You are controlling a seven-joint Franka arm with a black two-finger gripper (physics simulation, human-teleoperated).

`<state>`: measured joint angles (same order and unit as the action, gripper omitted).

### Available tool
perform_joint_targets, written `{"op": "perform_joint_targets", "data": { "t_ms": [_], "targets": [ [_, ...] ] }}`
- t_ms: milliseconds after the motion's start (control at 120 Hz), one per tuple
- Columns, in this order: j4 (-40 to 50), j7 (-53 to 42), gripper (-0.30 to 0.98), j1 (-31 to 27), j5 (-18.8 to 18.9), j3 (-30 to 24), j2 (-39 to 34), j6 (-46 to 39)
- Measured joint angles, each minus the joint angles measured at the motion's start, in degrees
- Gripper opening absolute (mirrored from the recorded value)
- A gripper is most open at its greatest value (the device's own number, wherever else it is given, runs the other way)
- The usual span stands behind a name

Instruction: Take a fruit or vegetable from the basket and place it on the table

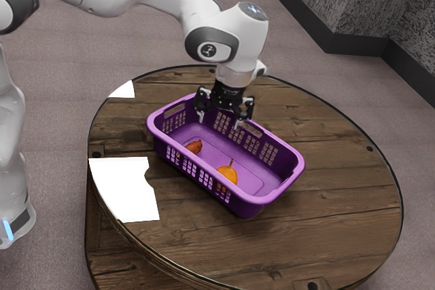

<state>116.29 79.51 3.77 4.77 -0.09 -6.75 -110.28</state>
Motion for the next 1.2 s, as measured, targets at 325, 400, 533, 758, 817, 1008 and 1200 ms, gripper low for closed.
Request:
{"op": "perform_joint_targets", "data": {
  "t_ms": [325, 400, 533, 758, 817, 1008, 1200],
  "targets": [
    [8.2, -4.5, 0.69, -0.1, 0.9, 0.0, -3.9, -0.2],
    [9.3, -5.3, 0.69, -0.1, 0.7, 0.0, -3.9, -1.2],
    [10.8, -6.4, 0.69, 0.0, 0.0, 0.0, -3.9, -3.1],
    [12.4, -7.8, 0.69, 0.0, -1.2, 0.0, -3.0, -5.7],
    [12.6, -8.1, 0.69, 0.0, -1.5, 0.0, -2.6, -6.2],
    [14.4, -8.8, 0.69, -0.1, -2.1, 0.0, -2.1, -7.0],
    [14.6, -9.4, 0.69, -0.1, -2.2, 0.4, -1.8, -7.3]
  ]
}}
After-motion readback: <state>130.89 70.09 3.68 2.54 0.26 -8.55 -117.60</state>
